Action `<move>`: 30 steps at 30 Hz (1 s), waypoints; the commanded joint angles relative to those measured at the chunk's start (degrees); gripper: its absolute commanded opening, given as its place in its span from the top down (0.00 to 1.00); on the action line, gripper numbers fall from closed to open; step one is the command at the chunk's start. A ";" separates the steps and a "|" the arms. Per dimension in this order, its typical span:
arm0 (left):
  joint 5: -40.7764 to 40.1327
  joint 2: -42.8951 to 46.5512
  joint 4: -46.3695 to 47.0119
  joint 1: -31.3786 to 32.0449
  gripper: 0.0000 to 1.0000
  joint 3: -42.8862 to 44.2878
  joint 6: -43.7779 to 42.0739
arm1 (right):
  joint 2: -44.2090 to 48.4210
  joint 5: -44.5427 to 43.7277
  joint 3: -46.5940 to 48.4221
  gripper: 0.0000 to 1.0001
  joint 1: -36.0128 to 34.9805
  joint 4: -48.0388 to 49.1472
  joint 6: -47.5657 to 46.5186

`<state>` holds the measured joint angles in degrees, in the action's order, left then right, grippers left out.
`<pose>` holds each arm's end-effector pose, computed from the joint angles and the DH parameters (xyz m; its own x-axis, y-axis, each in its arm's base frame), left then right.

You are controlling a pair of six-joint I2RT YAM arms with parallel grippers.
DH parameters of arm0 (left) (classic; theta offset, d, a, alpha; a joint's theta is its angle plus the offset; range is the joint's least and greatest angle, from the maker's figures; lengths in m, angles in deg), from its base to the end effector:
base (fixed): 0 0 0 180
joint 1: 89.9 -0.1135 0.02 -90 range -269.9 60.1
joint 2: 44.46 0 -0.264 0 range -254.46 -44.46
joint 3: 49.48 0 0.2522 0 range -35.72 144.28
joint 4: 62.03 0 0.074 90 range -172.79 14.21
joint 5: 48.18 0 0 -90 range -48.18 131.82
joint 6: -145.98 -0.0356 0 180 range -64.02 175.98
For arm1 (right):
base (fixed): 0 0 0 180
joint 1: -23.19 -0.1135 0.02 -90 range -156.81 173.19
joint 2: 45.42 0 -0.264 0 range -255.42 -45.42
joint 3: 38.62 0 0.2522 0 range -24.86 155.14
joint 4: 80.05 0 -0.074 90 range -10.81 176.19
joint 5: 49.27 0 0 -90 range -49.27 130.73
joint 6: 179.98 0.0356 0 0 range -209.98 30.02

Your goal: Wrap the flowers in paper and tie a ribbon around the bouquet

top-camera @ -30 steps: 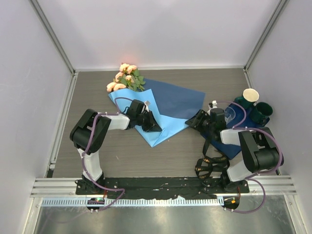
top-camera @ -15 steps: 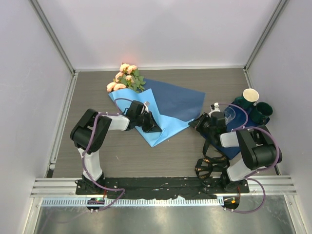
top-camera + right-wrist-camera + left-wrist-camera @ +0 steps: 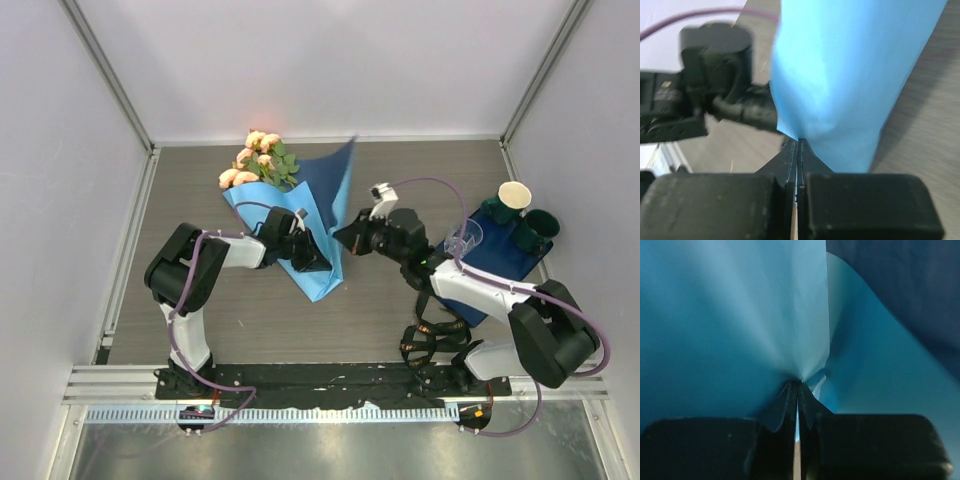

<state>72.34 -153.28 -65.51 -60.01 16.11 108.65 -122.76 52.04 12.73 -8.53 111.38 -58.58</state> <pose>0.3037 -0.1954 0.1145 -0.9641 -0.2359 -0.1219 -0.0584 0.6361 -0.7694 0.2466 0.1606 0.2332 -0.5353 0.2698 -0.8005 -0.4665 0.6956 0.5464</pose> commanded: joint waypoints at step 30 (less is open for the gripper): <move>-18.12 31.52 -11.91 -1.49 0.85 -16.31 4.99 | -17.75 8.99 9.70 1.00 -11.43 -4.00 -3.09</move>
<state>60.72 -130.74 -68.19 -60.06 2.01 111.66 -138.21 57.68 18.74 -19.46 106.48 -61.16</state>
